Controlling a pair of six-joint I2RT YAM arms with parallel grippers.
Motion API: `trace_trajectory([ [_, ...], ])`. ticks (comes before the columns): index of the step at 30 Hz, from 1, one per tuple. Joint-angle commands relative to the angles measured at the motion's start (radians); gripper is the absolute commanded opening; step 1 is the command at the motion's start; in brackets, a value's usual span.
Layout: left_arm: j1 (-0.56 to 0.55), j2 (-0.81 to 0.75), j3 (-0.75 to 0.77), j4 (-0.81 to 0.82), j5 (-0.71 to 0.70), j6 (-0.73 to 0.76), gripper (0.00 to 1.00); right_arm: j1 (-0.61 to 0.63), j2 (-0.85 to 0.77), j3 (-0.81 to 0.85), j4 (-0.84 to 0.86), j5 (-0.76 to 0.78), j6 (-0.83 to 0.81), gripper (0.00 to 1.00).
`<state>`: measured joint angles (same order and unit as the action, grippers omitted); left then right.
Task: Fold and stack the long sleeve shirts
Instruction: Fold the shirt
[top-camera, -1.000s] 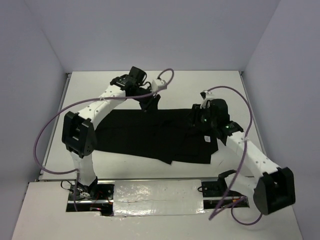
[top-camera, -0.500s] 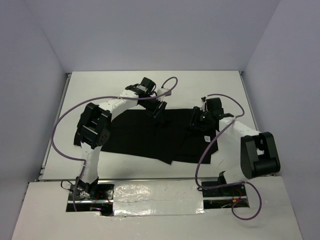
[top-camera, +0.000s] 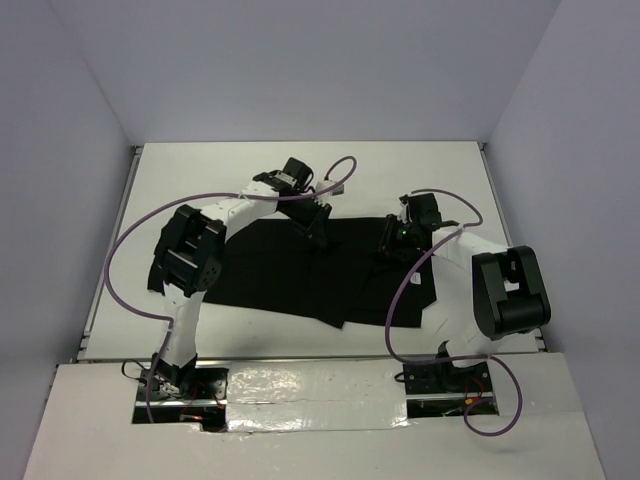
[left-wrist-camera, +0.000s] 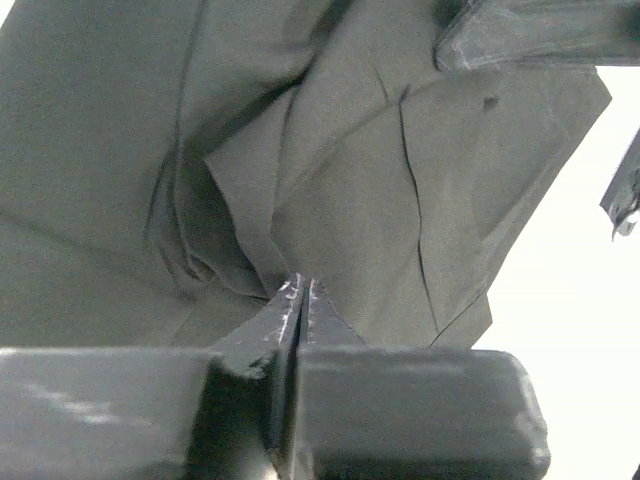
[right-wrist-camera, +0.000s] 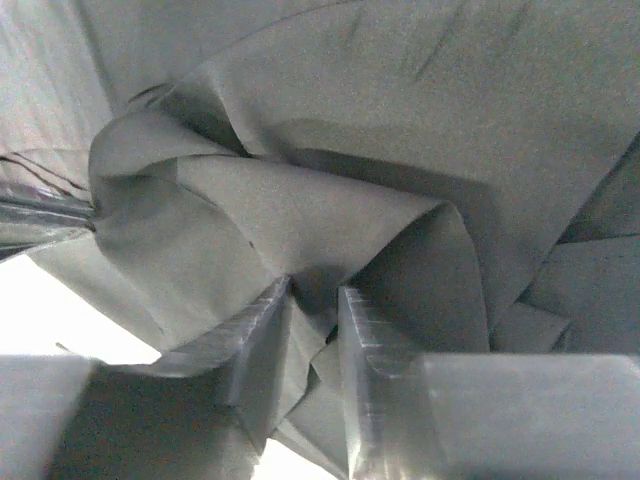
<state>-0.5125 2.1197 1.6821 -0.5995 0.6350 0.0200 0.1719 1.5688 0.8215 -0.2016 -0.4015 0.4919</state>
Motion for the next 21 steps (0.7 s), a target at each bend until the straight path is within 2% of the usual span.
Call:
trace_trajectory([
  [1, -0.004, 0.013, -0.007, -0.013, 0.064, 0.015, 0.07, 0.000, 0.010, 0.018, 0.039, -0.025, 0.010, 0.30],
  [2, -0.003, 0.013, -0.009, -0.011, 0.083, 0.015, 0.00, 0.000, 0.011, 0.022, 0.039, -0.025, 0.008, 0.14],
  [4, -0.001, 0.016, -0.006, -0.008, 0.101, 0.014, 0.00, -0.006, 0.019, 0.040, 0.044, -0.043, -0.003, 0.00],
  [11, 0.061, 0.000, 0.061, 0.035, 0.123, -0.054, 0.00, -0.074, -0.006, 0.105, 0.057, -0.086, -0.032, 0.00],
  [21, 0.072, 0.046, 0.056, 0.095, 0.143, -0.121, 0.00, -0.110, 0.120, 0.252, -0.007, -0.120, -0.095, 0.00],
])
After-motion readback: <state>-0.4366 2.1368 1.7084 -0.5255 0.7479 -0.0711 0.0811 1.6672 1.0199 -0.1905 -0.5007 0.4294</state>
